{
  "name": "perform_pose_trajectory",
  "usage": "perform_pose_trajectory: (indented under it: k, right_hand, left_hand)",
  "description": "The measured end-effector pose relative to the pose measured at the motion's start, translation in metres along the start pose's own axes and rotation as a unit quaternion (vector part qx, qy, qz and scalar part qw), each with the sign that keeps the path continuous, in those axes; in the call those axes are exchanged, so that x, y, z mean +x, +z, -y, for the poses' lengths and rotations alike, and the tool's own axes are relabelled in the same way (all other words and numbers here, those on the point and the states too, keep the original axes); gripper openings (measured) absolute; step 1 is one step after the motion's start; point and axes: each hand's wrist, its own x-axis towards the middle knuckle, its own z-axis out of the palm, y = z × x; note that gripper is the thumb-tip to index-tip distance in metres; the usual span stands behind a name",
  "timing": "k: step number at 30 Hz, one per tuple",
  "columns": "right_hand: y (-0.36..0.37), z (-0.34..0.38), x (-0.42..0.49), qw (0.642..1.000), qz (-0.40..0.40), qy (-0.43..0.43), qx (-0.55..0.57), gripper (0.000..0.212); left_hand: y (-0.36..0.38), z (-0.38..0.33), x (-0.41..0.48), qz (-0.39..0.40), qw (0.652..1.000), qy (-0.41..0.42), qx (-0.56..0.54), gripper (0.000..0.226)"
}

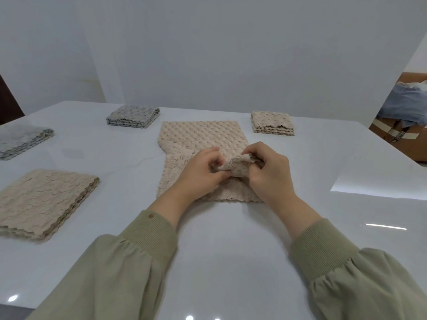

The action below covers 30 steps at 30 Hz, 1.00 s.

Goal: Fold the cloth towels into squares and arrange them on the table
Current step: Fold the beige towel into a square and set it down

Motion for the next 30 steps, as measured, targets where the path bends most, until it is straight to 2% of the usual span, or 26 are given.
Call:
perform_pose_trajectory:
  k: [2,4,6,7,9,11,13,15,17,19,20,22,23,24,25,26,27,30]
  right_hand:
    - [0.000,0.001,0.000,0.999,-0.017,-0.020,-0.024,0.031]
    - [-0.001,0.001,0.001,0.996,-0.026,-0.059,-0.068,0.028]
    - [-0.003,0.001,0.002,0.992,-0.007,-0.068,-0.107,0.019]
    - [-0.005,0.001,0.004,0.994,0.016,-0.031,-0.103,0.017]
    - [-0.014,0.004,0.011,0.988,0.094,0.112,-0.050,0.025]
    - [-0.027,-0.001,0.016,0.950,0.201,0.239,0.020,0.030]
    - [-0.038,-0.012,0.018,0.898,0.325,0.294,0.043,0.027]
    - [-0.044,-0.021,0.018,0.868,0.396,0.300,0.002,0.031]
    - [-0.041,-0.027,0.018,0.884,0.345,0.315,-0.006,0.025]
    - [-0.034,-0.031,0.016,0.916,0.198,0.344,0.066,0.010]
    - [-0.031,-0.032,0.015,0.917,0.126,0.357,0.122,0.008]
    - [-0.024,-0.032,0.015,0.880,0.042,0.396,0.259,0.004]
    - [-0.022,-0.030,0.015,0.853,0.028,0.411,0.321,0.004]
    - [-0.021,-0.029,0.015,0.830,0.025,0.420,0.366,0.008]
    - [-0.019,-0.030,0.015,0.820,0.027,0.425,0.383,0.012]
    - [-0.017,-0.030,0.015,0.821,0.031,0.428,0.376,0.016]
    - [-0.015,-0.031,0.013,0.831,0.034,0.429,0.353,0.019]
    - [-0.008,-0.034,0.009,0.849,0.046,0.432,0.302,0.014]
  left_hand:
    - [-0.001,-0.002,0.000,0.007,0.999,0.026,0.024,0.023]
    - [-0.002,-0.005,-0.001,0.011,0.999,0.037,0.025,0.020]
    - [-0.001,-0.005,-0.002,-0.005,0.999,0.030,0.017,0.039]
    - [-0.001,-0.005,-0.002,-0.018,1.000,0.021,0.009,0.043]
    - [-0.002,-0.004,-0.002,-0.049,0.999,0.007,0.001,0.040]
    - [-0.003,-0.001,0.000,-0.091,0.996,0.001,-0.003,0.042]
    - [-0.004,0.000,0.001,-0.123,0.992,0.005,0.006,0.047]
    - [-0.005,0.000,0.001,-0.136,0.990,0.015,0.027,0.049]
    - [-0.007,-0.002,0.001,-0.139,0.989,0.024,0.051,0.049]
    - [-0.010,-0.004,0.003,-0.134,0.989,0.015,0.068,0.050]
    - [-0.011,-0.007,0.005,-0.125,0.990,-0.006,0.071,0.050]
    - [-0.013,-0.010,0.008,-0.067,0.994,-0.088,0.000,0.048]
    - [-0.014,-0.014,0.007,-0.016,0.986,-0.138,-0.089,0.043]
    - [-0.016,-0.016,0.007,0.038,0.963,-0.188,-0.189,0.035]
    - [-0.018,-0.019,0.005,0.082,0.931,-0.228,-0.272,0.026]
    - [-0.019,-0.019,0.005,0.098,0.912,-0.253,-0.309,0.020]
    - [-0.019,-0.018,0.005,0.094,0.907,-0.266,-0.313,0.017]
    - [-0.013,0.002,0.009,0.014,0.956,-0.255,-0.145,0.022]
